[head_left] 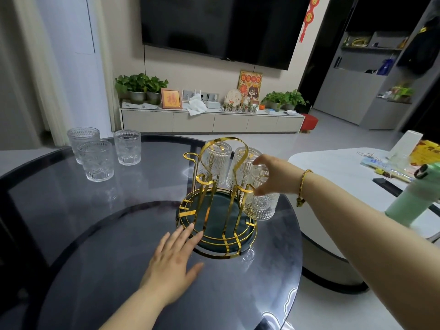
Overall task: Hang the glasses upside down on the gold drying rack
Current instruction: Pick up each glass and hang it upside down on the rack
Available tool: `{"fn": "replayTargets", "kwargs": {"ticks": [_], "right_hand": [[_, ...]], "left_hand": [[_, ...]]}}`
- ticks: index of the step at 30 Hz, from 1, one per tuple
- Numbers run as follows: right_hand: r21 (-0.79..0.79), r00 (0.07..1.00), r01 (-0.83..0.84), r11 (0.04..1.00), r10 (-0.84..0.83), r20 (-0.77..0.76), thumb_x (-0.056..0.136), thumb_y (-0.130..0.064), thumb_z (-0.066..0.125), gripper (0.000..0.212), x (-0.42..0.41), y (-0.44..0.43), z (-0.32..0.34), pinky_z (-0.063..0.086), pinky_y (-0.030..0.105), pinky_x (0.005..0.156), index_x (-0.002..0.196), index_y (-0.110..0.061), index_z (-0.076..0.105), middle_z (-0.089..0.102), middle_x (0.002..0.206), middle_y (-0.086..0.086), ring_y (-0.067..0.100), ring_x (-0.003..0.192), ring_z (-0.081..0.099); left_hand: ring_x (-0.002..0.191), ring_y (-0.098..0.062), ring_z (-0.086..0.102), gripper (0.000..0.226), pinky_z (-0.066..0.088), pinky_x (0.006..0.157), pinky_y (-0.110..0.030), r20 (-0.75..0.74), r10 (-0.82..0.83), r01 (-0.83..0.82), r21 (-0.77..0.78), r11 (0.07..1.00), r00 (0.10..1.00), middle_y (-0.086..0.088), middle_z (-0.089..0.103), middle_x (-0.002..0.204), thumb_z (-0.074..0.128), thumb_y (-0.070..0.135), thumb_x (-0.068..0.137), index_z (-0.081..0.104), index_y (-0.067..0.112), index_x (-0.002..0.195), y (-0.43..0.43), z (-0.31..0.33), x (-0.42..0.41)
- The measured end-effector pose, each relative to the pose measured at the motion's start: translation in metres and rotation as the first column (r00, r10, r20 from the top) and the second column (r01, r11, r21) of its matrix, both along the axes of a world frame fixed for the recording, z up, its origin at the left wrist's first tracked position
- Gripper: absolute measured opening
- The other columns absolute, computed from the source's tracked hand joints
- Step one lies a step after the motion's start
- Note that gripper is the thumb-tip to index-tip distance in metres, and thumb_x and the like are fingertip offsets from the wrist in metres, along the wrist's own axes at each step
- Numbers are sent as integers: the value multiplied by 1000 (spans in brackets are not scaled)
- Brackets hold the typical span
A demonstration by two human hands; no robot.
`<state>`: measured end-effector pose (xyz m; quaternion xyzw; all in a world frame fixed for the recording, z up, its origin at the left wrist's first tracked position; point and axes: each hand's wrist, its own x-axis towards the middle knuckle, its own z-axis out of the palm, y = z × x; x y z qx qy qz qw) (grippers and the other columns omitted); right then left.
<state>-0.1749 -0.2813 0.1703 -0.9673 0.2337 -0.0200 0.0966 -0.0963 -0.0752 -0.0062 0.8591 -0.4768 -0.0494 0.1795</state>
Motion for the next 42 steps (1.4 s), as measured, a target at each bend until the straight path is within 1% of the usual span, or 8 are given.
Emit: {"fn": "replayTargets", "kwargs": {"ticks": [6, 11, 14, 17, 21, 27, 35, 42], "right_hand": [[-46, 999, 30, 998, -31, -17, 66, -33, 71, 80, -7, 3, -1, 32, 43, 104, 130, -16, 28, 38, 138, 11, 30, 123, 33], [-234, 997, 77, 969, -76, 14, 69, -31, 68, 76, -16, 12, 8, 30, 42, 103, 131, -19, 26, 36, 139, 9, 30, 125, 29], [-296, 964, 162, 941, -87, 251, 73, -18, 58, 57, -17, 26, 14, 27, 40, 102, 125, -15, 34, 39, 135, 9, 29, 126, 26], [-263, 821, 144, 954, 33, 570, 76, -12, 55, 33, -3, 55, 15, 21, 34, 96, 108, -9, 49, 49, 123, 12, 31, 122, 31], [-255, 742, -101, 962, 243, 625, 75, -10, 59, 18, 39, 111, 5, 33, 34, 86, 92, -3, 57, 61, 101, 16, 35, 102, 49], [6, 826, -324, 946, 280, 489, 77, -27, 60, 41, 128, 170, -60, 32, 29, 92, 111, -7, 47, 53, 115, 12, 27, 109, 45], [604, 932, -136, 785, -105, 347, 69, -24, 71, 81, 258, 178, -135, 31, 42, 107, 132, -8, 22, 34, 139, 18, 30, 128, 32], [699, 853, -128, 703, -281, 439, 64, -27, 74, 95, 338, 192, -162, 25, 38, 109, 135, -9, 14, 30, 143, 14, 28, 131, 29]], "left_hand": [[139, -12, -18, 64, -16, 108, -31, -49, -13, 15, 27, 1000, 999, 8, -21, 152, 32, 45, 92, -12, 37, 138, 1, 3, 0], [140, -15, -19, 69, -10, 114, -36, -92, -62, 68, 69, 995, 994, 6, -21, 152, 38, 44, 91, -12, 37, 138, 8, 11, 4], [141, -12, -11, 62, -7, 115, -33, -89, -2, 1, -8, 1000, 996, 8, -7, 155, 38, 45, 91, 2, 35, 141, 20, 17, 17], [142, -12, -2, 57, -3, 116, -32, -64, 139, -143, -54, 988, 988, 7, 8, 154, 38, 45, 91, 13, 29, 141, 45, 20, 41], [142, -15, 3, 61, 1, 116, -33, 2, 341, -341, 12, 940, 940, 4, 14, 153, 41, 49, 89, 15, 28, 140, 88, 15, 87], [142, -17, 9, 68, 6, 117, -37, 46, 501, -503, 85, 860, 864, 3, 17, 153, 38, 61, 84, 19, 25, 139, 132, 6, 137], [141, -12, 10, 65, 3, 116, -34, 53, 502, -501, -18, 865, 863, 6, 22, 151, 38, 60, 82, 27, 25, 136, 134, -7, 145], [142, -13, 2, 68, -1, 117, -36, 62, 489, -489, -15, 872, 870, 5, 13, 153, 33, 62, 83, 20, 24, 138, 136, -13, 150]]}}
